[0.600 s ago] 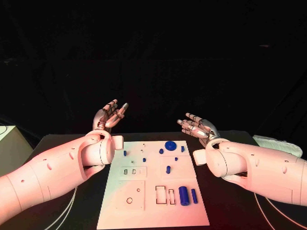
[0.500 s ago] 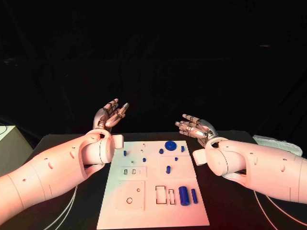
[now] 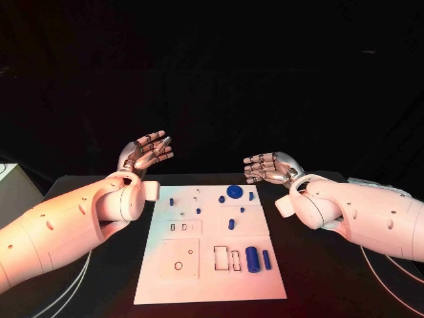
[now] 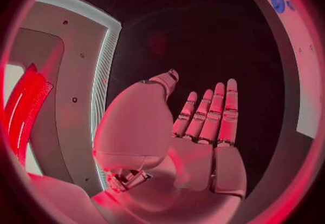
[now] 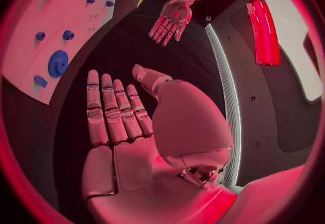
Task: Assemble the parts on the task board
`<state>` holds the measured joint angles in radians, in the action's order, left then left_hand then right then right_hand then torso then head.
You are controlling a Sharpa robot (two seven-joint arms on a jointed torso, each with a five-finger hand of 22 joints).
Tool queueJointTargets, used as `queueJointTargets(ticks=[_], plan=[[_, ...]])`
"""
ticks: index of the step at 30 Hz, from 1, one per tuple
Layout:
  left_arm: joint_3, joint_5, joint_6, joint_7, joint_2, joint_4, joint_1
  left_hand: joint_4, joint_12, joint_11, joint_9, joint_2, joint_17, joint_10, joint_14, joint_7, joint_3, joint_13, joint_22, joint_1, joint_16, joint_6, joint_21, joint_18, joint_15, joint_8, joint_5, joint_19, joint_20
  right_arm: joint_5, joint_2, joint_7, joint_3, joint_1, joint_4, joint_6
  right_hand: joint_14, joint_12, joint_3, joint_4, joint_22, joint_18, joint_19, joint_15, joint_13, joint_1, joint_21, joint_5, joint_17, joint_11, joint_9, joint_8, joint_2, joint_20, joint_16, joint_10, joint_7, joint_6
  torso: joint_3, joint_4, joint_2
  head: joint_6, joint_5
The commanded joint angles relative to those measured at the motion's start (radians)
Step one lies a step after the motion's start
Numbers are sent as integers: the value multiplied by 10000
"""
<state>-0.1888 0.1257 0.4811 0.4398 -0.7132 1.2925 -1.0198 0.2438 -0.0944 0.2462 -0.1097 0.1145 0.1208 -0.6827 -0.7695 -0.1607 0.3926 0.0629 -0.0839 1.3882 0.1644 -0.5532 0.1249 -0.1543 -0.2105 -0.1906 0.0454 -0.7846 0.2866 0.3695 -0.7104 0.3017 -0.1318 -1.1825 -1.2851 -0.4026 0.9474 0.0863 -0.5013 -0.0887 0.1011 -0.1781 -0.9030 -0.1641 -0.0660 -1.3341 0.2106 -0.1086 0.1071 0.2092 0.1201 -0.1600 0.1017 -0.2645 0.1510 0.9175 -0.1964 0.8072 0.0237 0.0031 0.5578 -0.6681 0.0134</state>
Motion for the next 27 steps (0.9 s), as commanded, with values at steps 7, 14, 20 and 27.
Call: queueJointTargets(ticks=[7, 14, 20, 27], plan=[[-4, 168, -2153, -323, -899, 1269, -13, -702, -678, -708, -522, 74, 854, -3236, -2612, -739, 791, 110, -340, 593, 1247, -2867, 1034, -306, 868, -1101, 41, -2030, -580, 5905, -36, -97, 51, -163, 47, -209, 2131, -152, 78, -284, 558, 2, -1826, 747, 32, -343, 1352, 27, 278, -471, 87, -231, 82, 906, 606, 1507, -308, 1308, 67, 168, 354, -33, 112], [-20, 236, -2544, -454, -1650, 2423, -15, -1080, -512, -945, -525, 297, 1530, -4093, -3578, -595, 1040, 62, -711, 548, 1962, -3199, 1778, -276, 1219, -1122, 35, -2772, -1011, 7887, 16, -767, 92, -429, 54, -127, 4703, -234, 102, -272, 2215, -20, -2888, 1519, 16, -184, 4037, -77, 1361, -1034, 68, -162, 274, 1635, 1767, 2887, 128, 2081, 169, 360, 635, -32, 276], [-87, 326, -2576, -568, -2248, 3250, -16, -1324, -277, -1029, -520, 373, 2618, -4455, -3819, -528, 1029, 68, -1383, 274, 3338, -3377, 2844, -221, 1422, -1025, 29, -2974, -1290, 9708, 138, -1657, 110, -628, 36, 74, 5520, -253, -571, -42, 5248, 291, -4020, 1725, 9, 193, 6944, -432, 3164, -1196, 117, 19, 733, 1775, 4132, 3126, 268, 2260, 251, 568, 905, -35, 416], [-142, 423, -2774, -666, -2977, 4020, -15, -1426, -80, -1097, -529, 455, 4006, -4531, -3599, -502, 1166, 95, -2383, -26, 5391, -3392, 4335, -219, 1519, -884, 23, -2860, -1427, 11256, 352, -2573, 117, -772, 48, 20, 5200, -233, -1155, 340, 10153, 968, -5169, 1613, 3, 412, 10674, -424, 6030, -1154, 293, 161, 1160, 1696, 7823, 3030, 239, 2166, 353, 745, 1147, -53, 560]])
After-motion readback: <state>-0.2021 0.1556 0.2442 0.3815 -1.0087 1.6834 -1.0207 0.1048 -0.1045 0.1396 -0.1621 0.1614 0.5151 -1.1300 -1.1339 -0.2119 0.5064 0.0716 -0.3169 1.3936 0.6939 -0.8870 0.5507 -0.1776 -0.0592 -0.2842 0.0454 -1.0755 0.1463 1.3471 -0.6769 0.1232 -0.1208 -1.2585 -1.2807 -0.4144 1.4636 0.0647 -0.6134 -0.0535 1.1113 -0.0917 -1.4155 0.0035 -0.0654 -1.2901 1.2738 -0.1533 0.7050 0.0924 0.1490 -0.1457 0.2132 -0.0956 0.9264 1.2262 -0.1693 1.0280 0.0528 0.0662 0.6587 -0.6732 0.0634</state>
